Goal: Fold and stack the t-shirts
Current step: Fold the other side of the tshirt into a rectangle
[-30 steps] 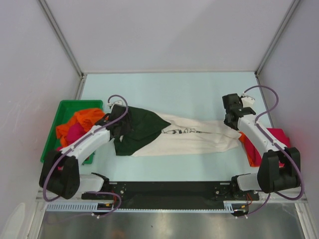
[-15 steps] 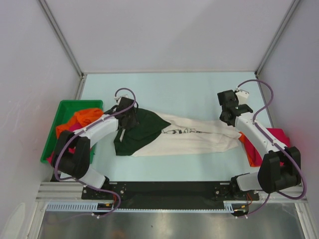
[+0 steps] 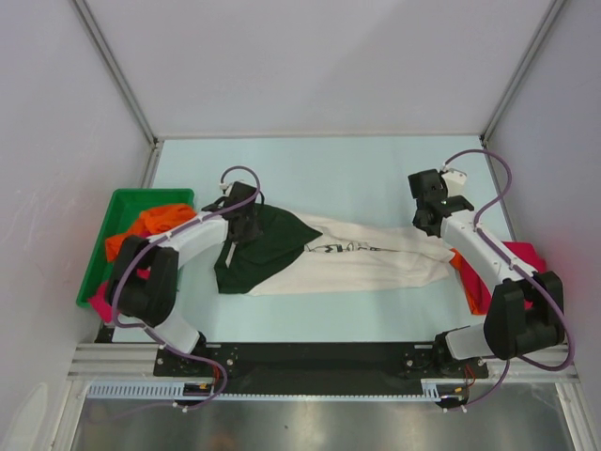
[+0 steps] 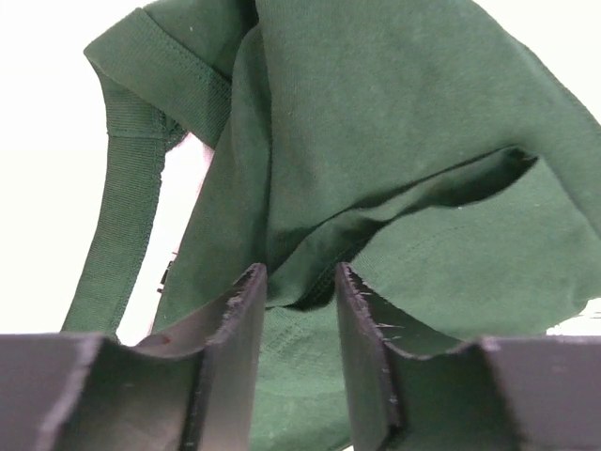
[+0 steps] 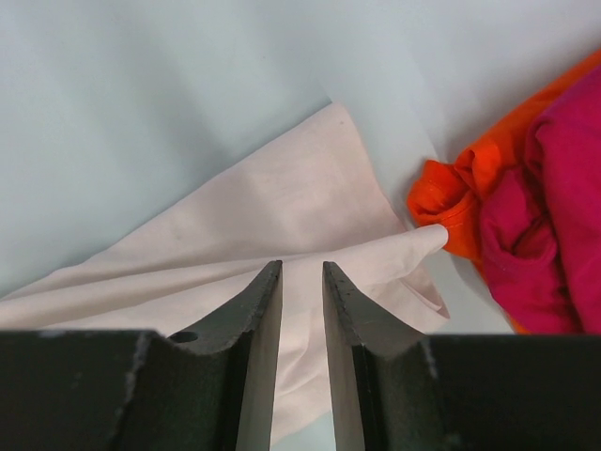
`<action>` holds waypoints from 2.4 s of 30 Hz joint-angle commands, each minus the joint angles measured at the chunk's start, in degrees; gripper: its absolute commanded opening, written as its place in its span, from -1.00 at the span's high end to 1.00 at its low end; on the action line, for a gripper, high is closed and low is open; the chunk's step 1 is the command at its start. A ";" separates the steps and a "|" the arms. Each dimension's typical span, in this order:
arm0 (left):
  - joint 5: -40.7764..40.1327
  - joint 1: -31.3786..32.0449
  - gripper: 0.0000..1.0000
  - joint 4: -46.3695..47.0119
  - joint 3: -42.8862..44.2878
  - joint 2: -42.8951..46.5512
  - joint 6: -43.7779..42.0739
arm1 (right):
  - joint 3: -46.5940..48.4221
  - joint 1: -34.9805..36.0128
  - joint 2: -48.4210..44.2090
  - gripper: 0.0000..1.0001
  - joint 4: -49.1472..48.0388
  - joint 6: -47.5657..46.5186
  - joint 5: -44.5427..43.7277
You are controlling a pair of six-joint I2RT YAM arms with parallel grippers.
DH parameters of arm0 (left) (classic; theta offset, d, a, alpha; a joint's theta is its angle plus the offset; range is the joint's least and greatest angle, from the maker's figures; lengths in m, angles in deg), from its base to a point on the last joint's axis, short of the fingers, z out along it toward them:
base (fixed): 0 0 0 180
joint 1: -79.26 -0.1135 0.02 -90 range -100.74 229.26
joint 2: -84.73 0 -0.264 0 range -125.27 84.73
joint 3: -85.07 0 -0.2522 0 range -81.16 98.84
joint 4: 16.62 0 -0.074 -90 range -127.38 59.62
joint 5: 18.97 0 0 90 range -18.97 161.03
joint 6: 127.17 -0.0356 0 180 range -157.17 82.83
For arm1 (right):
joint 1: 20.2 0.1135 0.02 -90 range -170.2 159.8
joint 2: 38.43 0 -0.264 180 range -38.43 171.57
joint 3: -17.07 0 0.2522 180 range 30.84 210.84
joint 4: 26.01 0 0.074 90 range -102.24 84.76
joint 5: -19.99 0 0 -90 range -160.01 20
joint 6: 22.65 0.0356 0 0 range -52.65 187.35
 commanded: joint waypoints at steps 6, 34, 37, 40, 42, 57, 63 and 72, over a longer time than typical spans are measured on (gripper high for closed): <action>0.69 0.33 0.82 0.60 0.75 -1.00 -0.36 | 1.91 -0.15 0.89 0.44 -1.57 0.19 -0.57; -2.56 1.38 -0.03 -5.03 -2.25 2.96 3.25 | -0.11 0.64 0.54 0.46 -3.32 -0.25 0.05; -1.94 1.38 -0.01 -5.38 -1.81 1.38 3.25 | -0.29 0.64 0.37 0.46 -3.33 -0.43 0.05; -1.68 1.47 0.04 -5.73 -1.72 -0.30 3.33 | -0.29 0.55 0.45 0.46 -3.50 -0.52 0.22; -1.24 1.47 0.11 -5.73 -1.89 -0.56 3.42 | -0.28 0.55 0.28 0.46 -3.41 -0.52 0.13; -4.84 2.70 1.00 -7.22 -0.14 8.92 2.28 | -0.72 0.81 0.37 0.47 -3.50 -0.60 0.05; -6.60 3.67 1.00 -8.89 1.62 12.00 1.14 | -0.99 0.64 0.89 0.46 -2.45 -0.34 -0.22; -7.13 3.84 1.00 -8.72 2.33 11.30 0.61 | -5.29 -4.72 3.00 0.43 0.98 1.42 2.15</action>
